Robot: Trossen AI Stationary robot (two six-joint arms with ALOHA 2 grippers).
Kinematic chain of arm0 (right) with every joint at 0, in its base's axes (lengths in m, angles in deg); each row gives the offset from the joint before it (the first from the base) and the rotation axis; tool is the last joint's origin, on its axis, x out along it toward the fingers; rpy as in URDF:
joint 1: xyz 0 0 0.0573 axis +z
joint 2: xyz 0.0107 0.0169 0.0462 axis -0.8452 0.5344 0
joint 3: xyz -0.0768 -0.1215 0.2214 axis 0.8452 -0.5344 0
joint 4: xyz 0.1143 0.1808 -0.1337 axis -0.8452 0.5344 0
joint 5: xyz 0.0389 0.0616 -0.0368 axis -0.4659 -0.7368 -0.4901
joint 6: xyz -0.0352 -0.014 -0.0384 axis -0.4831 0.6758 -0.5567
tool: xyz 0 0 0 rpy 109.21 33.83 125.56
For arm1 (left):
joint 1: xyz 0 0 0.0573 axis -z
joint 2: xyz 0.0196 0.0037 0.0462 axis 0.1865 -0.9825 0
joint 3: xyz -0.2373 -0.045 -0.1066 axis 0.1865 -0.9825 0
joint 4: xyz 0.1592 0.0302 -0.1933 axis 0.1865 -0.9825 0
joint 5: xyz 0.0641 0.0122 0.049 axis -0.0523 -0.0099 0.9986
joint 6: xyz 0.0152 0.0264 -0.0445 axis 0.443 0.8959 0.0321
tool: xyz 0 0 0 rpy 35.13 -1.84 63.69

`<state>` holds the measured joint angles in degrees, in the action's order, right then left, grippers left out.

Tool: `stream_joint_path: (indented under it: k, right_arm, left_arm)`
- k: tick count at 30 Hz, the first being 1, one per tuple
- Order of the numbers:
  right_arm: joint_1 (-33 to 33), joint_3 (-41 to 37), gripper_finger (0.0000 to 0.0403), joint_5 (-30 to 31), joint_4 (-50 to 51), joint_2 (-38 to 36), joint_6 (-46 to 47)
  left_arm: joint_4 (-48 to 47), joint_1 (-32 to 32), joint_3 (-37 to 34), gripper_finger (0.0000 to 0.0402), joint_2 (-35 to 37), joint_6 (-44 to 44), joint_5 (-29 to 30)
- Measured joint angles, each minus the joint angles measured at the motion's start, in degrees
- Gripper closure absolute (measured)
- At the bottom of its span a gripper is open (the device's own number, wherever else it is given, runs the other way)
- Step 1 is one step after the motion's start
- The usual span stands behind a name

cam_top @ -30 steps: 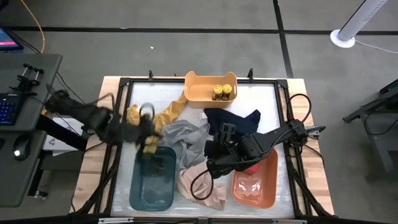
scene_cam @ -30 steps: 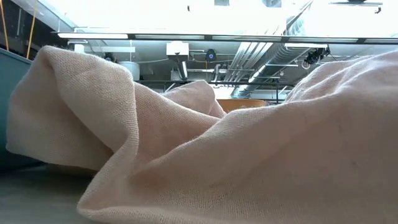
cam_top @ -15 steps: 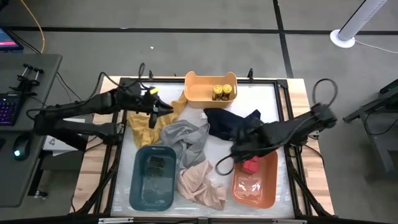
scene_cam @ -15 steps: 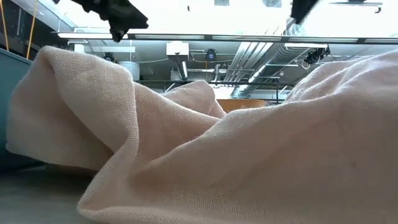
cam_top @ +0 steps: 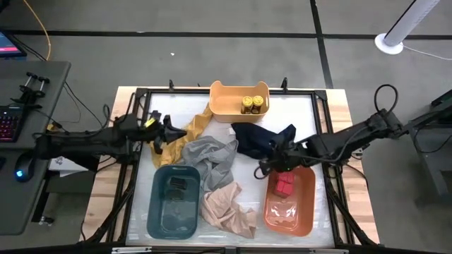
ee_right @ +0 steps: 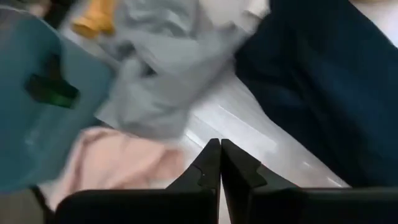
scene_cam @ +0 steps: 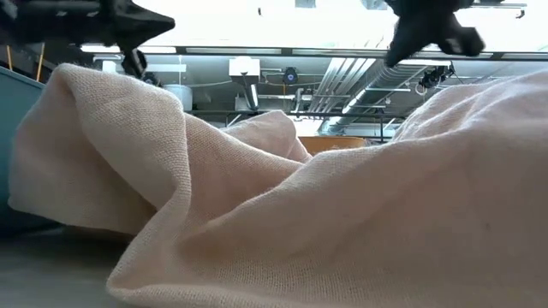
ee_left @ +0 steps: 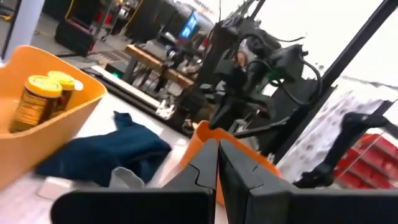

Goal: Sort spices by type
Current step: Return to Home Position

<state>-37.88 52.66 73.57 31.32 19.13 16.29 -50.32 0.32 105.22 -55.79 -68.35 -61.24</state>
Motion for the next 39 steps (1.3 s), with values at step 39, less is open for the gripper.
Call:
stream_joint_path:
  k: [39]
  right_arm:
    - [-6.9, -29.1, 0.0403, -14.8, -16.6, -34.5, -29.4]
  left_arm:
    - [0.9, 8.5, -16.9, 0.0401, 15.6, 2.9, 18.7]
